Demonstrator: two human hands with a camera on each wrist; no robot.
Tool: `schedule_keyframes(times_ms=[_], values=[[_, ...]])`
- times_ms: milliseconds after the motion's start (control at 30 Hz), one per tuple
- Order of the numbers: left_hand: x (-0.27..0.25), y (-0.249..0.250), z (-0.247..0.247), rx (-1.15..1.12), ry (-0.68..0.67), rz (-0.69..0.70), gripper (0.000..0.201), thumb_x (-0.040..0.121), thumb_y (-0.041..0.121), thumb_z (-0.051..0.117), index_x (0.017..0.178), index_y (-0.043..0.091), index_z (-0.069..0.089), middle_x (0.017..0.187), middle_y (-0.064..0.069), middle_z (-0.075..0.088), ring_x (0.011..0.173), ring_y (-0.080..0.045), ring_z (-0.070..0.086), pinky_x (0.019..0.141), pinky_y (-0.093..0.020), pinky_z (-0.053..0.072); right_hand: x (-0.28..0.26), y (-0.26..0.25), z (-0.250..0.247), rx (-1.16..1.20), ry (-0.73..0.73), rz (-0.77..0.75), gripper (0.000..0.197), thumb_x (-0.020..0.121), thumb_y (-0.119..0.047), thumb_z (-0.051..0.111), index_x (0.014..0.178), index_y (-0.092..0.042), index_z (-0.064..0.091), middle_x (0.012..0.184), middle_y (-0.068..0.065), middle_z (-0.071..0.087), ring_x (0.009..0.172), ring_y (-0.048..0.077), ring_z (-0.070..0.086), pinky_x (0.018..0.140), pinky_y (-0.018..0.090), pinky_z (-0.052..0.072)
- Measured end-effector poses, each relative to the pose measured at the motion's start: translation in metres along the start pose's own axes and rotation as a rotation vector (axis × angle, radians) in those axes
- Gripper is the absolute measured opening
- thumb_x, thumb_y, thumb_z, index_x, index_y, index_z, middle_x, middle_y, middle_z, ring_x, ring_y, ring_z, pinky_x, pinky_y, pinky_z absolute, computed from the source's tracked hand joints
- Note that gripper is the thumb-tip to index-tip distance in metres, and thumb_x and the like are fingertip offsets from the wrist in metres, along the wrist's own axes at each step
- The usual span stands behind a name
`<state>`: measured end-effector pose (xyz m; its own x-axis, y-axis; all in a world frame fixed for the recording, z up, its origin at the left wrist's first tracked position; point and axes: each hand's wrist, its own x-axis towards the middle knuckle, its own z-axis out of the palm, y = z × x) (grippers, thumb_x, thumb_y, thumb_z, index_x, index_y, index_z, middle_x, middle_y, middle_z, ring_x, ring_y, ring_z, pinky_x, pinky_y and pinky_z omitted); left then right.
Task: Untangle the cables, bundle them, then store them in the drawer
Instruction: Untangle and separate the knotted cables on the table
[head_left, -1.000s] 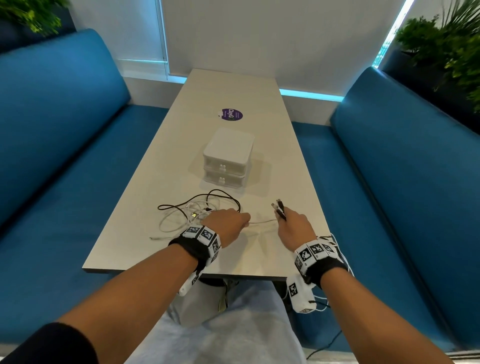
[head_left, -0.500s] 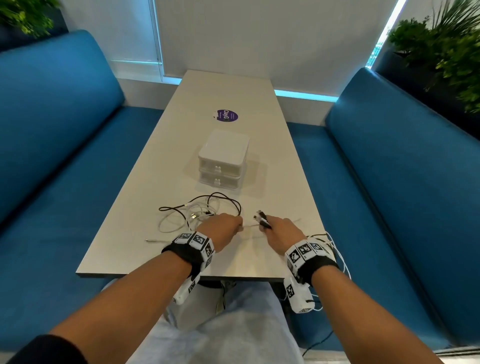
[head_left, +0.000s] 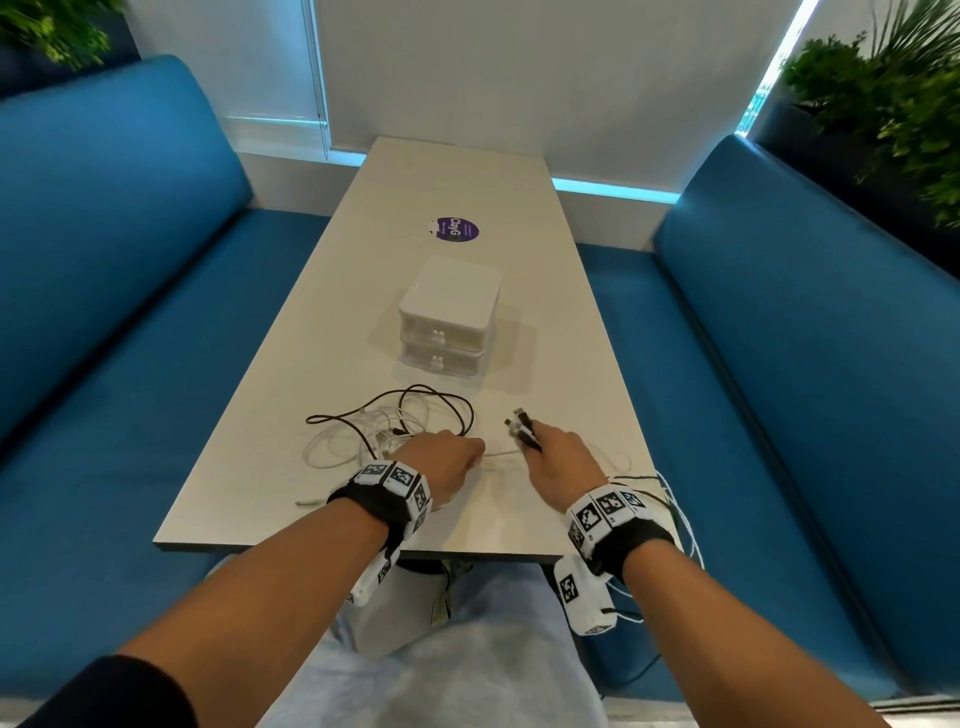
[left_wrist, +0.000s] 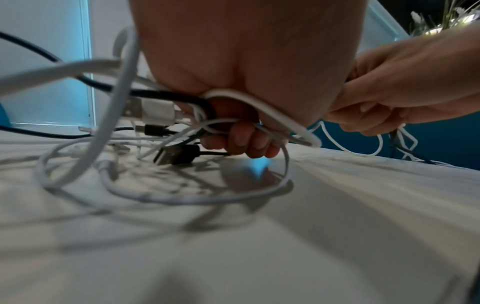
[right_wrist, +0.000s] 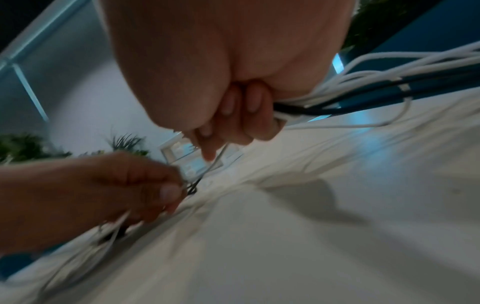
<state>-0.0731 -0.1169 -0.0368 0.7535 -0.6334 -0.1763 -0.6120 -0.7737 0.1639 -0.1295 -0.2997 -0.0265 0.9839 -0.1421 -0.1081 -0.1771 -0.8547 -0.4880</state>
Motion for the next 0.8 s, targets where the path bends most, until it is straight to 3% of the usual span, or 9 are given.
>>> schedule_keyframes(times_ms=[133, 267, 333, 467, 600, 700, 800], values=[[0.003, 0.007, 0.001, -0.025, 0.033, 0.028, 0.021, 0.102, 0.017, 0.039, 0.114, 0.023, 0.054, 0.085, -0.004, 0.059, 0.070, -0.028, 0.056, 0.061, -0.034, 0.039, 0.000, -0.005, 0.013, -0.029, -0.116, -0.042, 0.022, 0.101, -0.032, 0.046, 0.109, -0.018, 0.061, 0.099, 0.012, 0.069, 0.088, 0.033, 0.064, 0.077, 0.042, 0.053], [0.001, 0.006, 0.005, 0.048, 0.035, 0.089, 0.015, 0.097, 0.009, 0.043, 0.104, 0.020, 0.050, 0.095, -0.004, 0.065, 0.087, -0.027, 0.060, 0.075, -0.036, 0.032, 0.003, -0.001, 0.012, -0.023, -0.145, -0.022, 0.013, 0.098, -0.029, 0.047, 0.092, -0.031, 0.058, 0.092, 0.007, 0.069, 0.083, 0.028, 0.063, 0.076, 0.041, 0.052], [0.001, -0.001, 0.007, 0.059, 0.016, 0.084, 0.012, 0.097, 0.010, 0.044, 0.098, 0.021, 0.049, 0.097, -0.004, 0.065, 0.093, -0.027, 0.057, 0.083, -0.038, 0.030, 0.005, 0.004, 0.009, -0.040, -0.135, 0.016, 0.014, 0.098, -0.033, 0.048, 0.097, -0.030, 0.061, 0.093, 0.007, 0.068, 0.084, 0.029, 0.064, 0.076, 0.040, 0.052], [-0.004, -0.019, 0.004, 0.100, -0.030, 0.026, 0.020, 0.100, 0.014, 0.039, 0.109, 0.018, 0.057, 0.106, -0.004, 0.065, 0.103, -0.027, 0.055, 0.094, -0.038, 0.032, 0.007, 0.034, -0.001, -0.029, -0.069, 0.195, 0.027, 0.102, -0.036, 0.044, 0.116, -0.022, 0.063, 0.102, 0.012, 0.068, 0.087, 0.031, 0.064, 0.073, 0.035, 0.049], [-0.008, -0.027, 0.002, 0.112, -0.048, 0.016, 0.021, 0.094, 0.006, 0.038, 0.098, 0.024, 0.048, 0.095, -0.001, 0.063, 0.097, -0.026, 0.054, 0.088, -0.037, 0.030, 0.004, 0.047, -0.007, 0.020, -0.016, 0.270, 0.025, 0.102, -0.033, 0.044, 0.106, -0.020, 0.065, 0.094, 0.011, 0.067, 0.081, 0.029, 0.063, 0.073, 0.035, 0.051], [-0.005, -0.024, 0.002, 0.089, -0.046, -0.002, 0.022, 0.095, 0.007, 0.036, 0.101, 0.021, 0.051, 0.085, -0.001, 0.060, 0.091, -0.028, 0.056, 0.086, -0.036, 0.028, 0.003, 0.040, -0.007, -0.001, 0.067, 0.250, 0.030, 0.102, -0.039, 0.042, 0.107, -0.017, 0.063, 0.090, 0.010, 0.066, 0.078, 0.031, 0.063, 0.072, 0.038, 0.054], [-0.006, -0.019, 0.001, 0.076, -0.056, -0.011, 0.020, 0.097, 0.010, 0.036, 0.104, 0.019, 0.052, 0.079, -0.001, 0.059, 0.081, -0.028, 0.056, 0.092, -0.037, 0.032, 0.000, 0.033, -0.005, 0.048, 0.151, 0.220, 0.031, 0.103, -0.041, 0.040, 0.109, -0.018, 0.059, 0.090, 0.012, 0.065, 0.078, 0.033, 0.062, 0.073, 0.041, 0.055]])
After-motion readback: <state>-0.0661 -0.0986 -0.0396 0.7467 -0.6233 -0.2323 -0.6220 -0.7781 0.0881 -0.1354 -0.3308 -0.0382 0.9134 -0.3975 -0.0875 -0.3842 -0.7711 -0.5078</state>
